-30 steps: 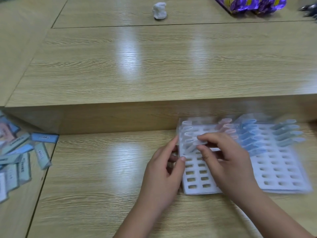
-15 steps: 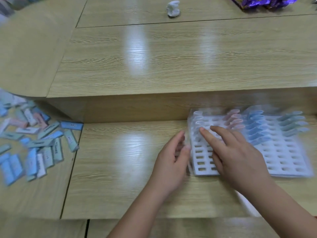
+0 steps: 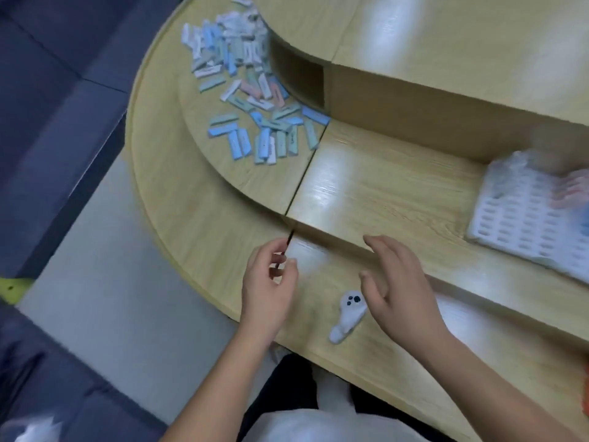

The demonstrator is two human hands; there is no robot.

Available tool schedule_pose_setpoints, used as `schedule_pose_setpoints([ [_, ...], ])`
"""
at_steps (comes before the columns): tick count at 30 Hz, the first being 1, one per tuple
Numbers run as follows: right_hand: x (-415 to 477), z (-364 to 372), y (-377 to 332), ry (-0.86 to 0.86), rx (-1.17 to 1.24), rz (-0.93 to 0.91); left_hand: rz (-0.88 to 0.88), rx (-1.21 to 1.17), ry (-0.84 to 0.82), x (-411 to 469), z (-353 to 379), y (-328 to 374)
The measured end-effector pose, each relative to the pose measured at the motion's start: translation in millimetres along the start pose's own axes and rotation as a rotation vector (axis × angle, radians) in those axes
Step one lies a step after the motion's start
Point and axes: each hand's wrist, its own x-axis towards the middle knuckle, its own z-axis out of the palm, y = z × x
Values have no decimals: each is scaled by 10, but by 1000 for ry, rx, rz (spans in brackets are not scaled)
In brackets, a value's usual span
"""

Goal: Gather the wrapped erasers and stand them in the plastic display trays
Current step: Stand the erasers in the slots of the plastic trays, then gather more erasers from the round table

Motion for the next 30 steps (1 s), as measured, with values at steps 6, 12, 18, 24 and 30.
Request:
schedule_pose_setpoints([
  [6, 493, 710, -803, -27, 46, -73, 27, -47, 63, 401, -1033, -307],
  [12, 897, 1346, -1394, 82, 131, 58, 32, -24, -38, 927, -2220, -607],
  [18, 1325, 1655, -1476, 186, 59, 184, 79, 110, -110, 1663, -2718, -659],
  [24, 1892, 2013, -1466, 344, 5, 308, 188, 277, -244, 2667, -2688, -510],
  [30, 2541, 2140, -1431, 401, -111, 485, 356, 458, -358, 3606, -2474, -325],
])
